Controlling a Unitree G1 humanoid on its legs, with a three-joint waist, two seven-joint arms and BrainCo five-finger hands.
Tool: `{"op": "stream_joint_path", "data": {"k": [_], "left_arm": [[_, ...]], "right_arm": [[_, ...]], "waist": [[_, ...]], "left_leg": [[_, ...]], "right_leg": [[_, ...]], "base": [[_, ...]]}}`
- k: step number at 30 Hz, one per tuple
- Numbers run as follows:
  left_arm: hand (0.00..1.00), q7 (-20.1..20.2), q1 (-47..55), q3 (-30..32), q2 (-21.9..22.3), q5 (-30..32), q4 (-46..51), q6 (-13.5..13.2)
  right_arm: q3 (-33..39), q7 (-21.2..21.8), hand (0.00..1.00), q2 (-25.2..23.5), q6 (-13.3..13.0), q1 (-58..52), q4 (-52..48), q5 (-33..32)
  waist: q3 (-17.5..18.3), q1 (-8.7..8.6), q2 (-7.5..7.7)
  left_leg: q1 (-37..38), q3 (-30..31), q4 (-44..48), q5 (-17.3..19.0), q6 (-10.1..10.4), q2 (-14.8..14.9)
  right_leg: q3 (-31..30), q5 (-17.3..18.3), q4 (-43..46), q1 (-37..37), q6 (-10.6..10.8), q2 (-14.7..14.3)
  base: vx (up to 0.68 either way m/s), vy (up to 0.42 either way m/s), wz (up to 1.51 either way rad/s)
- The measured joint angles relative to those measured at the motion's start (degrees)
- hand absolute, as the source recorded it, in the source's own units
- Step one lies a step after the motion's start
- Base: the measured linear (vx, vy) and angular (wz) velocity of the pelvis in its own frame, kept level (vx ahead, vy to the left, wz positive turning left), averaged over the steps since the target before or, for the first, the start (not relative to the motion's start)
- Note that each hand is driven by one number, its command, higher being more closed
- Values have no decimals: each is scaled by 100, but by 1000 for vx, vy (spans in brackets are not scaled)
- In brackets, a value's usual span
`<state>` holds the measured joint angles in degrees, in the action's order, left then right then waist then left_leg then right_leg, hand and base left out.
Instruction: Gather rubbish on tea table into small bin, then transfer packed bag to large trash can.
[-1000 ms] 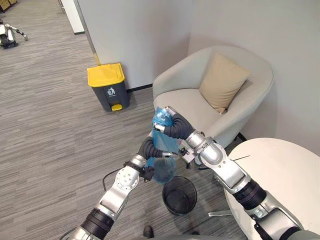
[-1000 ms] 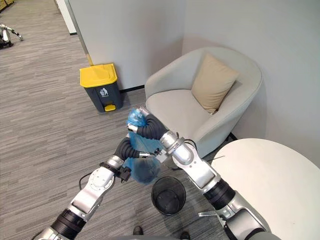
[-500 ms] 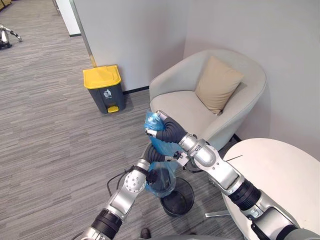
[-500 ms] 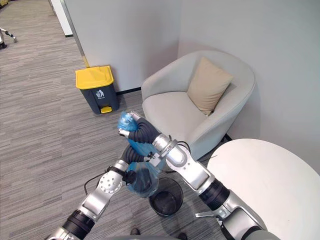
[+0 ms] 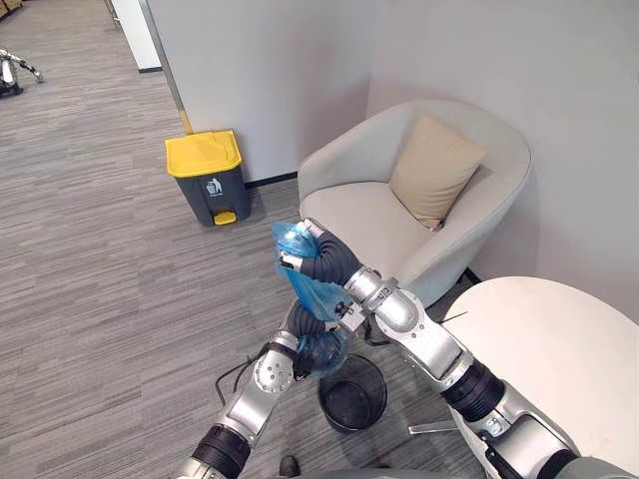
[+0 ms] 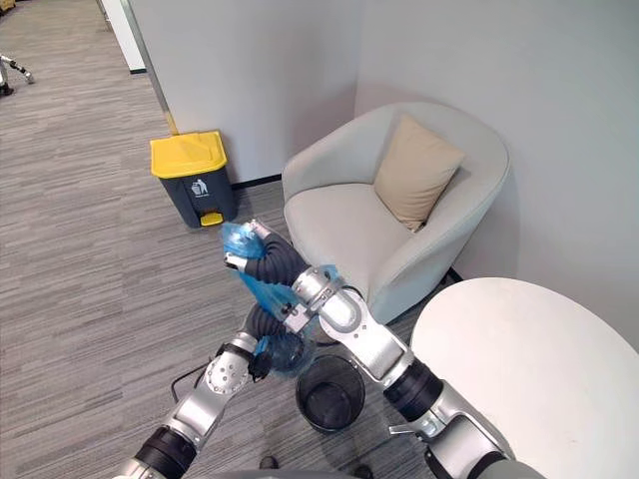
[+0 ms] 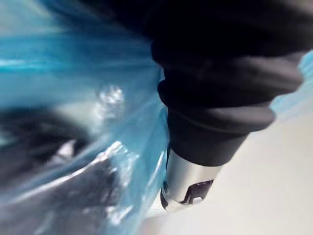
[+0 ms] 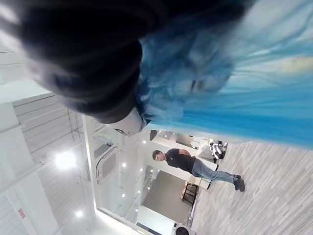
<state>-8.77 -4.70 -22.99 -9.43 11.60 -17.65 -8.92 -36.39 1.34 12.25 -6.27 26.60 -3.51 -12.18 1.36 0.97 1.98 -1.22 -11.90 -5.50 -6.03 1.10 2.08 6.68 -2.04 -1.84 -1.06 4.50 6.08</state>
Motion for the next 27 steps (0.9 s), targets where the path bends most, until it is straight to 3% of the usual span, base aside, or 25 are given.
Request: {"op": "stream_joint_path", "data": {"k": [16, 17, 23, 27], "left_arm": [[100, -138, -108, 151, 16, -650, -141, 98], [100, -136, -89, 176, 18, -653, -132, 99], [100, -134, 165, 480, 22, -704, -86, 142], [100, -134, 370, 735, 22, -705, -16, 199]], "right_arm": [[-63, 21, 100, -289, 11, -3, 38, -299], [-63, 23, 0, -290, 11, -9, 38, -299], [10, 103, 0, -313, -135, -346, 31, 66], [90, 116, 0, -232, -236, -623, 26, 845]], "waist": [[31, -15, 48], [31, -16, 48], [31, -28, 48], [32, -29, 49]], "left_leg": [[14, -48, 0, -6, 10, -1], [15, -49, 0, -6, 10, -2], [17, -51, 0, -5, 11, -1], [25, -50, -2, -4, 12, 0]], "right_leg": [[-61, -68, -35, -6, -6, 2], [-62, -68, -34, -5, -6, 3], [-62, -68, -35, -2, -6, 3], [-60, -68, -32, 7, -5, 4]], "base": [[0, 0, -1], [0, 0, 0], [0, 0, 0], [0, 0, 0]]}}
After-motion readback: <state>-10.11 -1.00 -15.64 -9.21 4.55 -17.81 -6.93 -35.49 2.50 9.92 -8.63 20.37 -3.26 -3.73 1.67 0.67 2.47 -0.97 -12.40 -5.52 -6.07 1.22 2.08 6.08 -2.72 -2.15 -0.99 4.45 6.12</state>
